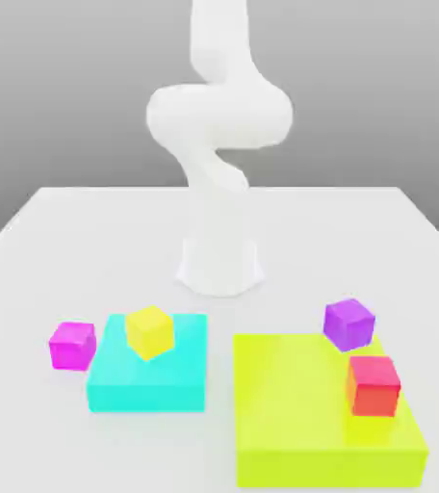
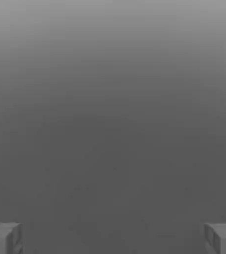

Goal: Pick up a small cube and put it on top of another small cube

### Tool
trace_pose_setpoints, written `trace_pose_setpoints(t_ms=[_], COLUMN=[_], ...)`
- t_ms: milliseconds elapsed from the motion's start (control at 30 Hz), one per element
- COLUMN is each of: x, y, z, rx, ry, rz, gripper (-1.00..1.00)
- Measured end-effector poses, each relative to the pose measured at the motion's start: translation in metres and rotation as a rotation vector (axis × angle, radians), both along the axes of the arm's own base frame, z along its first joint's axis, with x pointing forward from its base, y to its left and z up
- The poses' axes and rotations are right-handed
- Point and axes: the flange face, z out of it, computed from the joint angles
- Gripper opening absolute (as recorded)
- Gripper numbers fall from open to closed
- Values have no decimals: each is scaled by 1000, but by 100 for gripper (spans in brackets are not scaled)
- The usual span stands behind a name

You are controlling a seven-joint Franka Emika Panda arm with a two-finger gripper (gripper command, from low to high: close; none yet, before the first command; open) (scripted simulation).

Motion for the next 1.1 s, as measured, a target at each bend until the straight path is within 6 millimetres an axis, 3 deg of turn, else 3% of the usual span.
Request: trace_pose_setpoints(t_ms=[133, 300, 467, 600, 633, 700, 867, 900, 1100], x=[31, 24, -32, -101, -115, -121, -124, -125, -125], y=[-59, -132, -190, -208, -211, -210, -209, -209, -209], z=[-99, -224, -350, -438, -453, -474, -518, -525, -528], rx=[118, 265, 423, 549, 571, 583, 586, 586, 586], ry=[130, 272, 407, 506, 519, 531, 535, 535, 533], rz=[-272, -623, -1015, -1336, -1393, -1426, -1437, -1438, -1438], gripper=[0, 0, 0, 0, 0, 0, 0, -100, -100])
